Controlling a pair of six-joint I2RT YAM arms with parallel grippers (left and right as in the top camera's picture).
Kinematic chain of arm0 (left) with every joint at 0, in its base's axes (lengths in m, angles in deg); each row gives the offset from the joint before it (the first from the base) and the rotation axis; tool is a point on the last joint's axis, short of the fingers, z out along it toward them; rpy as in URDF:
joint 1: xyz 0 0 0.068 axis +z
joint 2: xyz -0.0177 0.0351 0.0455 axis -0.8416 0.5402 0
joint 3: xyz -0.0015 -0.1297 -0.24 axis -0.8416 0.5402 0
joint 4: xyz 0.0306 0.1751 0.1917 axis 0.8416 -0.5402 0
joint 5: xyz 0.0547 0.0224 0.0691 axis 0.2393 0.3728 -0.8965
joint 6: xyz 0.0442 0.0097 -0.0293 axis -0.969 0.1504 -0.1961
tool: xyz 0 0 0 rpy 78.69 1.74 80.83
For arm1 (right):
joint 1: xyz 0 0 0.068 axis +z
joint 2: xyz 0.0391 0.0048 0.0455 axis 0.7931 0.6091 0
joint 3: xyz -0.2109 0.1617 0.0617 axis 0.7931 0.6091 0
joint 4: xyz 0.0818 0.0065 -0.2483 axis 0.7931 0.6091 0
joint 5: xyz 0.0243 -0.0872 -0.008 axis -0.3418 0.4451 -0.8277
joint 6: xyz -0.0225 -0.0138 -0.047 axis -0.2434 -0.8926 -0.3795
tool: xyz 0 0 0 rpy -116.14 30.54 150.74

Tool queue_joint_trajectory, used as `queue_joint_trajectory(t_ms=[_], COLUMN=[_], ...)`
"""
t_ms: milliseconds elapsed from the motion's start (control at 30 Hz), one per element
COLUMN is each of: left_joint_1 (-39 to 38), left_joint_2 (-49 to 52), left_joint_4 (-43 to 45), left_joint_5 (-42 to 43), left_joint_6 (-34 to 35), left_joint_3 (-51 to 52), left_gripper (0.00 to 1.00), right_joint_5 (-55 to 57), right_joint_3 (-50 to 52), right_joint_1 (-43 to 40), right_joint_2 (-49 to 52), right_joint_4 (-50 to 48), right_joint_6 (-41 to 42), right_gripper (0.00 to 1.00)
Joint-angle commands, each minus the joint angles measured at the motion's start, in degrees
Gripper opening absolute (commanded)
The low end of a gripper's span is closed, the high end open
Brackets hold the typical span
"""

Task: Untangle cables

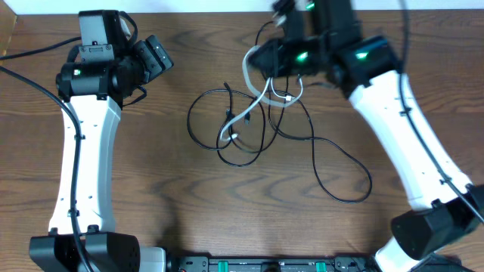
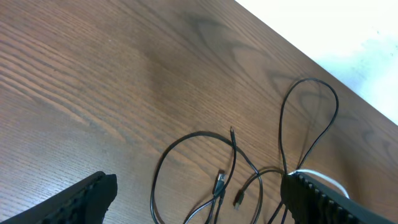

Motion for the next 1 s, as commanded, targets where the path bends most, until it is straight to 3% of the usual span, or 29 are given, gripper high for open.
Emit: queue_joint_trajectory(t_ms=[0, 400, 600, 967], left_joint_1=[0.1, 0.1, 0.1, 0.1], left_joint_2=[0.0, 0.0, 0.0, 0.0], left_joint_4=[0.0, 0.0, 0.0, 0.0], left_joint_5=[-0.2, -0.2, -0.2, -0.2], left_joint_6=[-0.5, -0.5, -0.5, -0.5], left_joint_3=[-0.7, -0.8, -0.7, -0.7], left_gripper=[0.89, 0.89, 0.89, 0.89], right_joint_5=[-1.2, -6.2, 9.0, 15.8], right_joint_3=[-0.5, -0.6, 0.4, 9.3], right_joint_1=[3.4, 4.2, 5.2, 11.8], right_joint_2=[1.6, -2.7, -2.0, 4.0], right_joint_4=[2.9, 5.1, 9.7, 3.0], right_joint_6=[-4.5, -9.0, -10.8, -11.5], right_gripper=[0.01, 0.01, 0.01, 0.01])
